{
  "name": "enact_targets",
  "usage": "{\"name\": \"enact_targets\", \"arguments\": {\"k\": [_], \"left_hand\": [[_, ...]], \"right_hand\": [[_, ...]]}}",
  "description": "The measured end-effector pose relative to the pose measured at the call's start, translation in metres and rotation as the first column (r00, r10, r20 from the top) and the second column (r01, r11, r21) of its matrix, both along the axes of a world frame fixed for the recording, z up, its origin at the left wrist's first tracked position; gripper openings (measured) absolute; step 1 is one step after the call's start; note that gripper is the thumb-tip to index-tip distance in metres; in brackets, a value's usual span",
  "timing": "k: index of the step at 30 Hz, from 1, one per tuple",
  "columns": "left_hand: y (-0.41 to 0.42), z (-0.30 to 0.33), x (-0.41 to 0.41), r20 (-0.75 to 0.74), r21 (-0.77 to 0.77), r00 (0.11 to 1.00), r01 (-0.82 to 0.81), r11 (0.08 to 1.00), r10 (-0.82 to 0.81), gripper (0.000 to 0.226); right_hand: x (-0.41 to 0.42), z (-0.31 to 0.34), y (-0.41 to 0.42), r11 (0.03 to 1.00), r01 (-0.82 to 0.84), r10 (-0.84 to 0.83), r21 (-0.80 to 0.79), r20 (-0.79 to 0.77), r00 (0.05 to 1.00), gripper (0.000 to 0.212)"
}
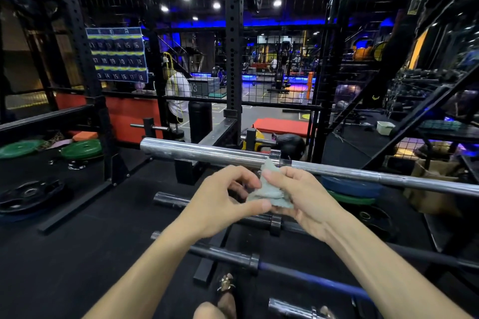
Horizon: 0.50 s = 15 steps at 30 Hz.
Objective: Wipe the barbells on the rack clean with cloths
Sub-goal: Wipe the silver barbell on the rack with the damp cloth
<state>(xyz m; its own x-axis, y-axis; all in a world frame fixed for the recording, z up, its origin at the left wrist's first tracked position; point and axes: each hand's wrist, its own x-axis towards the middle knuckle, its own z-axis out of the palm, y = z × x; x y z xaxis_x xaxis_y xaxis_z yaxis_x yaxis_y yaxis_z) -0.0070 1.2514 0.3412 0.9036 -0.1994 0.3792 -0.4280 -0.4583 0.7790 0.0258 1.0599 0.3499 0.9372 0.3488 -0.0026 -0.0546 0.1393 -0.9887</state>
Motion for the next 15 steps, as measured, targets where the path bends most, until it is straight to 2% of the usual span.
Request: {"name": "enact_targets", "arguments": {"k": [2,4,6,8,11,13,15], "left_hand": [[-0.005,-0.003,0.001,0.038,0.024,0.999,-0.018,1.0,0.017,0.023],[-0.008,-0.004,0.003,0.029,-0.054,1.0,-0.001,0.999,0.002,0.011],[-0.008,-0.006,0.002,-0.096,-0.269,0.992,0.054,0.962,-0.083,0.004],[-0.006,-0.009,0.002,-0.254,-0.484,0.947,0.053,0.873,-0.199,0.006],[-0.004,-0.014,0.007,-0.361,-0.669,0.879,-0.011,0.743,-0.311,0.023],[-0.002,-0.011,0.009,-0.359,-0.74,0.884,-0.073,0.669,-0.301,0.035],[0.002,-0.008,0.012,-0.328,-0.794,0.902,-0.103,0.599,-0.28,0.035]], "right_hand": [[0.0,-0.001,-0.002,0.999,-0.044,0.044,0.025,0.006,0.999,0.026],[0.003,-0.003,-0.007,0.993,-0.067,0.067,0.095,0.006,0.998,0.037],[0.005,-0.005,-0.012,0.98,-0.081,0.083,0.182,-0.002,0.997,0.044],[0.006,-0.008,-0.016,0.973,-0.09,0.091,0.211,0.007,0.996,0.045],[0.007,-0.016,-0.022,0.979,-0.105,0.099,0.174,0.043,0.994,0.041],[0.007,-0.024,-0.031,0.989,-0.114,0.107,0.098,0.071,0.992,0.038],[0.007,-0.03,-0.039,0.991,-0.133,0.135,-0.027,0.073,0.988,0.035]]}}
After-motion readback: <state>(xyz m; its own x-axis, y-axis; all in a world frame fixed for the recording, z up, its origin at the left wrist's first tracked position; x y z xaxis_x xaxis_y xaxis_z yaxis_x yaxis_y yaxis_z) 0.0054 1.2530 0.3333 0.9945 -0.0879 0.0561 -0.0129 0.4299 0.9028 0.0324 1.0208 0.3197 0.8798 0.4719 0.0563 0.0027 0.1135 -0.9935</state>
